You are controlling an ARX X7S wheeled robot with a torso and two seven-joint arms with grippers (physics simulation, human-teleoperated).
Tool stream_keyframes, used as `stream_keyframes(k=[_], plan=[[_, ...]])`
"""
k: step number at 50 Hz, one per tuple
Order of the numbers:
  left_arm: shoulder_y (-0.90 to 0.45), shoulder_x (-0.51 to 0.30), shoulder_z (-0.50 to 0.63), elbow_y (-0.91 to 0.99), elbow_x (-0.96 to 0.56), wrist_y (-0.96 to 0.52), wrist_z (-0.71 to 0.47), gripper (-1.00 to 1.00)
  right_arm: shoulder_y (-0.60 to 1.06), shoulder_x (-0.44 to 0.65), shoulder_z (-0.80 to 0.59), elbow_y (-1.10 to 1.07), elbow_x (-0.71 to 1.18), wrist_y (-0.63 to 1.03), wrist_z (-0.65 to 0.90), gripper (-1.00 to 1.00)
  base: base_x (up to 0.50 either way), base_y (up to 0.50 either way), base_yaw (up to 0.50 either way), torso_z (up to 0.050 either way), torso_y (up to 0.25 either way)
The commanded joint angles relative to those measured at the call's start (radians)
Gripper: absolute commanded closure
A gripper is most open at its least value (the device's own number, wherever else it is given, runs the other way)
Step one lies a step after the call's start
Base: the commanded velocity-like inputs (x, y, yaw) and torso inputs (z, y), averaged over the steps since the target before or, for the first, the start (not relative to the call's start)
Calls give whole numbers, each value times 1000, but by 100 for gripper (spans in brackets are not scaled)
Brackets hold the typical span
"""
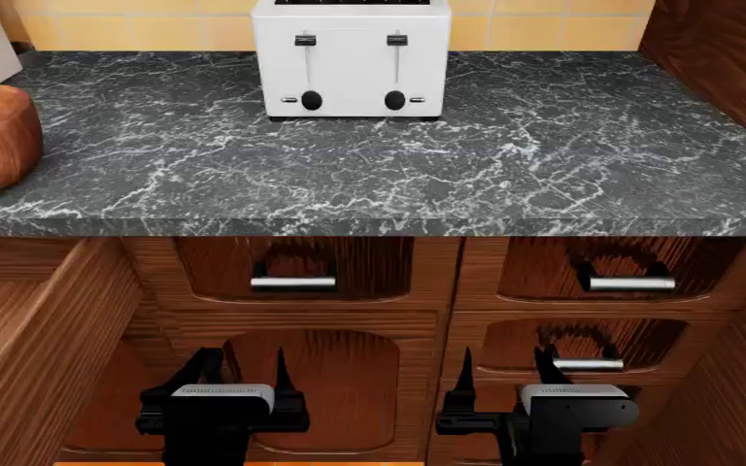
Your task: Place the bar in the bowl and close the drawer.
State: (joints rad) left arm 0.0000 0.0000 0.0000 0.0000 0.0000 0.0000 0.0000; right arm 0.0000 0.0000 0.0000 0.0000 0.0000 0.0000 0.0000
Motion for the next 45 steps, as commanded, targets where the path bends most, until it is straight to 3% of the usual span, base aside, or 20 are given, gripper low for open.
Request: stream_keyframes(k=[1,10,16,30,37,39,41,43,45], plan=[[1,-17,20,0,-16,3,-15,-100,1,16,-20,1,16,-1,19,-100,0,0,0,0,0],[-13,-44,47,-10,-59,-13,-30,-100,2,46,-56,-30,29,32,55,-100,0,0,0,10,0],[38,-67,55,123,-81,-43,-35,-100,-59,66,-61,-202,35,74,77,-100,0,0,0,50,0],[198,-171,-12,760,-220,-488,-70,-100,-186,160,6,-843,134,606,100,-100,0,0,0,50,0],[190,-219,-124,962,-313,-691,-111,-100,-148,197,155,-1039,232,855,110,-100,0,0,0,50,0],[184,-255,-136,1016,-315,-763,-127,-100,-140,328,185,-1047,419,885,251,-100,0,0,0,34,0],[170,-343,-158,1047,-395,-816,-207,-100,-137,583,187,-1047,719,841,551,-100,0,0,0,0,0],[156,-586,-139,1047,-672,-781,-485,-100,-138,808,159,-1047,1011,746,757,-100,0,0,0,0,0],[114,-794,-124,1047,-927,-734,-700,-100,-158,1011,120,-1047,1151,616,878,-100,0,0,0,0,0]])
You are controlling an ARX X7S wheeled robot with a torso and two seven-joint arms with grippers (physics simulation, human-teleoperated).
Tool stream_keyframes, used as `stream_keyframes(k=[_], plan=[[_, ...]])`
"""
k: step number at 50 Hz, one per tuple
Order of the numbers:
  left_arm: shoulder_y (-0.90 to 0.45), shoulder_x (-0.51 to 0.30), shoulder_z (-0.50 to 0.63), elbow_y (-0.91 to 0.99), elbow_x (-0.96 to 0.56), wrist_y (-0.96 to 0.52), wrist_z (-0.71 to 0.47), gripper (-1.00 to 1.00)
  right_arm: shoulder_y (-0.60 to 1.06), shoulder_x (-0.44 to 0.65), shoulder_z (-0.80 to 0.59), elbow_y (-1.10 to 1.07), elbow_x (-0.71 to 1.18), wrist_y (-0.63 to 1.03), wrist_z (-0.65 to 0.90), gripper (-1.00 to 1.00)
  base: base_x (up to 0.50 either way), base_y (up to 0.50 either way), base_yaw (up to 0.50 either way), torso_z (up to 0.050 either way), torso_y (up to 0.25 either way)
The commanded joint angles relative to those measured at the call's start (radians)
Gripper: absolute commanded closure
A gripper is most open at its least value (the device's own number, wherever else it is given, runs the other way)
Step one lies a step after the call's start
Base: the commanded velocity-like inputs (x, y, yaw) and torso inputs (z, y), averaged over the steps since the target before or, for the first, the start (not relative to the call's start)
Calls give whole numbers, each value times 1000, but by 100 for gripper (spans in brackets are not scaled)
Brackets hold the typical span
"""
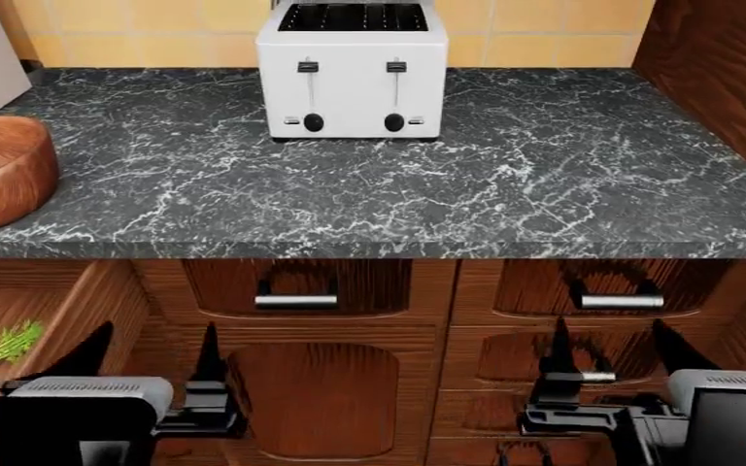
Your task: Place the bar in the bowl and close the drawer.
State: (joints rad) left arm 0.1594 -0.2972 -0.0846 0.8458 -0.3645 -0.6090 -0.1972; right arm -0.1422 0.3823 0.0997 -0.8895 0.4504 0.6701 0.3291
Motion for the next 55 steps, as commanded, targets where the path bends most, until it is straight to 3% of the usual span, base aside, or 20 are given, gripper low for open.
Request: stream_keyframes(k=[1,4,6,10,15,22,29,34,55], plan=[[-73,-564,-56,200,-682,-120,-563,-100,-38,734,5,-157,748,-142,592,-100,0,0,0,0,0],[-164,-701,-93,175,-971,-142,-649,-100,-158,1034,4,-157,853,-389,656,-100,0,0,0,0,0],[-227,-784,-99,144,-1124,-138,-667,-100,-219,1129,108,-157,952,-404,661,-100,0,0,0,0,0],[-349,-922,-97,57,-1333,-129,-617,-100,-188,1007,648,-115,1387,37,518,-100,0,0,0,0,0],[-572,-1026,12,-35,-1468,-146,-546,-100,-105,1097,835,36,1618,271,379,-100,0,0,0,0,0],[-958,-976,243,-204,-1566,-330,-501,-100,-49,1188,892,181,1654,452,169,-100,0,0,0,0,0],[-1148,-922,344,-325,-1596,-476,-465,-100,-34,1188,900,213,1588,567,22,-100,0,0,0,0,0],[-1177,-931,353,-319,-1621,-502,-462,-100,-30,1188,900,211,1583,589,24,-100,0,7,0,0,0],[-1124,-975,321,-297,-1619,-494,-411,-100,21,1188,931,205,1666,680,85,-100,-9,500,0,0,0]])
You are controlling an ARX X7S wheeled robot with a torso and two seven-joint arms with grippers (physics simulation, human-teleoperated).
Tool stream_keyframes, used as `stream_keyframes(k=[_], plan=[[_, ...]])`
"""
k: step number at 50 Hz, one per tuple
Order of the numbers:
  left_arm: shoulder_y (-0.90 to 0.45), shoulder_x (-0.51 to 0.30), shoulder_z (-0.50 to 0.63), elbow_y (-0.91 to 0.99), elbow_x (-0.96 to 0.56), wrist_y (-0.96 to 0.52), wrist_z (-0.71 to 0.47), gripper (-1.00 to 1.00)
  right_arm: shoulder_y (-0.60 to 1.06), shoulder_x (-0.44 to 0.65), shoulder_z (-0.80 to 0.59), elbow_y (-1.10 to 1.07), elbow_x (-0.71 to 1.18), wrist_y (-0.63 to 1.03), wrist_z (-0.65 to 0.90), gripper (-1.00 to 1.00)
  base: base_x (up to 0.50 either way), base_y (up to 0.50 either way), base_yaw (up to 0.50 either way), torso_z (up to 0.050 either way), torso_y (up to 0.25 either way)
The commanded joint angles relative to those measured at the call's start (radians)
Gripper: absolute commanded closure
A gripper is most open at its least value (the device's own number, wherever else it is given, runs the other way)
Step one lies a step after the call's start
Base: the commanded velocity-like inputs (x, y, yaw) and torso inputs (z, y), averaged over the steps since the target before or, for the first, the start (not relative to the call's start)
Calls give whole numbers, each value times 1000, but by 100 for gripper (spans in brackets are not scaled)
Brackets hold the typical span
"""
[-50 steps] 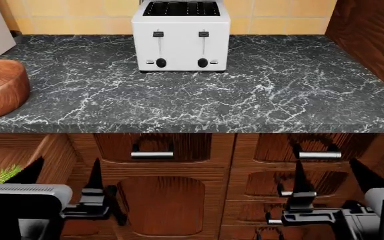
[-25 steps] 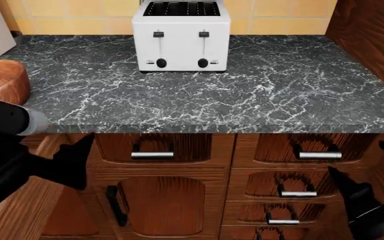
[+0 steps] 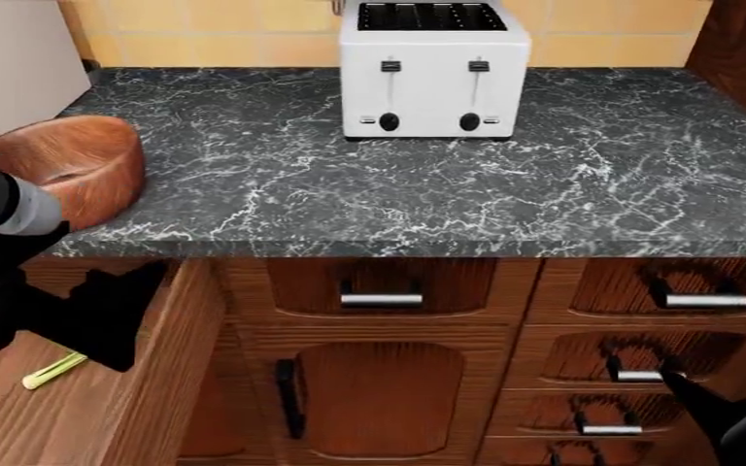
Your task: Place the bar in the bowl and close the drawer.
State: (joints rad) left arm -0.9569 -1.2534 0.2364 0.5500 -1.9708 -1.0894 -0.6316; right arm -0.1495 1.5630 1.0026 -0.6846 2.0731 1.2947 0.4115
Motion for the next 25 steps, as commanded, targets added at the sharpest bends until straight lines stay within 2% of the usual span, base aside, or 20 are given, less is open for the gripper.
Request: stream_keyframes(k=[1,12,25], plan=[[-8,-19,1,-1,-13,-14,23,-100,29,8,28,-1,43,57,4,-100,0,500,0,0,0],[-8,-22,0,-2,-13,-14,23,-100,26,8,16,-5,33,61,28,-100,0,500,0,0,0],[17,-35,-16,3,-8,-1,34,-100,31,8,11,-8,42,64,55,-100,-103,500,0,0,0]])
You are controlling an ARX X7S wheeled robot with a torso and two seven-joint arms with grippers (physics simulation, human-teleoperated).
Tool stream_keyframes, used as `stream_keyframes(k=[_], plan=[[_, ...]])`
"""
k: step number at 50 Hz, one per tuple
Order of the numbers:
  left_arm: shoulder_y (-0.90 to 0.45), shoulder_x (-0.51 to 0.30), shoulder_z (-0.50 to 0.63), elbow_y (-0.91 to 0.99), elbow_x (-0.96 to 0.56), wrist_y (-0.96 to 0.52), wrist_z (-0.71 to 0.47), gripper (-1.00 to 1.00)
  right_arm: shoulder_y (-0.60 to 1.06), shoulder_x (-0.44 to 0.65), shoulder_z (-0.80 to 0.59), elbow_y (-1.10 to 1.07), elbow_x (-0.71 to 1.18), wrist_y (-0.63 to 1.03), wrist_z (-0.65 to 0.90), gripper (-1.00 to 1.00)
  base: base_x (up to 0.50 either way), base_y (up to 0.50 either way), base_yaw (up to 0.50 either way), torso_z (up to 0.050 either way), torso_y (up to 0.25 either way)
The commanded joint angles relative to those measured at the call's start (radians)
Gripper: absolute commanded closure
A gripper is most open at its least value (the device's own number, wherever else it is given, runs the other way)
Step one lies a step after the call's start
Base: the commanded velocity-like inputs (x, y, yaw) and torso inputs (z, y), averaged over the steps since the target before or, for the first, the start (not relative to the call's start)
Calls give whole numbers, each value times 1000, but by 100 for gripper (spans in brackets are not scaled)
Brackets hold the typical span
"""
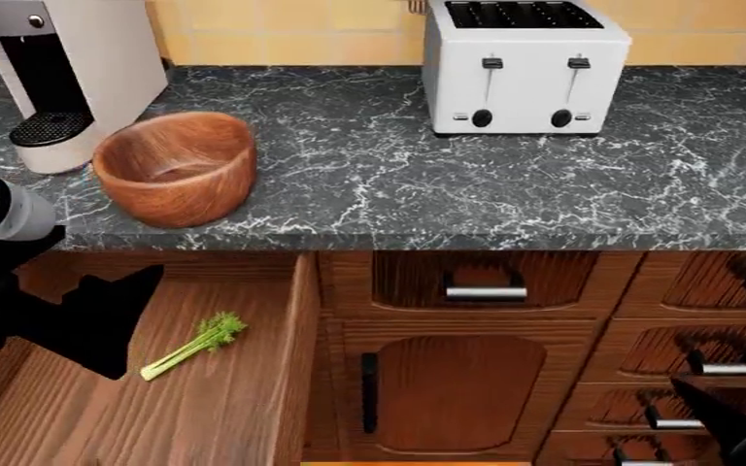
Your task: Place the bar in the bowl and close the drawer.
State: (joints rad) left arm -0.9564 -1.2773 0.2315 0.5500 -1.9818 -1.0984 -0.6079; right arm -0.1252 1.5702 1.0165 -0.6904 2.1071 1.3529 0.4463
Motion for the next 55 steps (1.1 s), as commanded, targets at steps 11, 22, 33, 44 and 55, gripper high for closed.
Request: stream_keyframes(k=[11,22,33,44,55], plan=[[36,-18,-23,8,7,17,20,-100,11,1,-9,0,12,9,40,-100,-193,471,0,0,0],[22,-18,-21,14,-9,12,11,-100,11,1,-18,-11,-10,14,39,-100,0,500,0,0,0],[31,-25,-29,22,-9,17,14,-100,14,1,-24,-15,-9,13,41,-100,0,500,0,0,0],[24,-23,-27,22,-13,14,10,-100,21,1,-27,-16,-13,15,42,-100,0,500,0,0,0],[23,-24,-28,26,-13,12,8,-100,21,1,-37,-17,-15,18,42,-100,0,500,0,0,0]])
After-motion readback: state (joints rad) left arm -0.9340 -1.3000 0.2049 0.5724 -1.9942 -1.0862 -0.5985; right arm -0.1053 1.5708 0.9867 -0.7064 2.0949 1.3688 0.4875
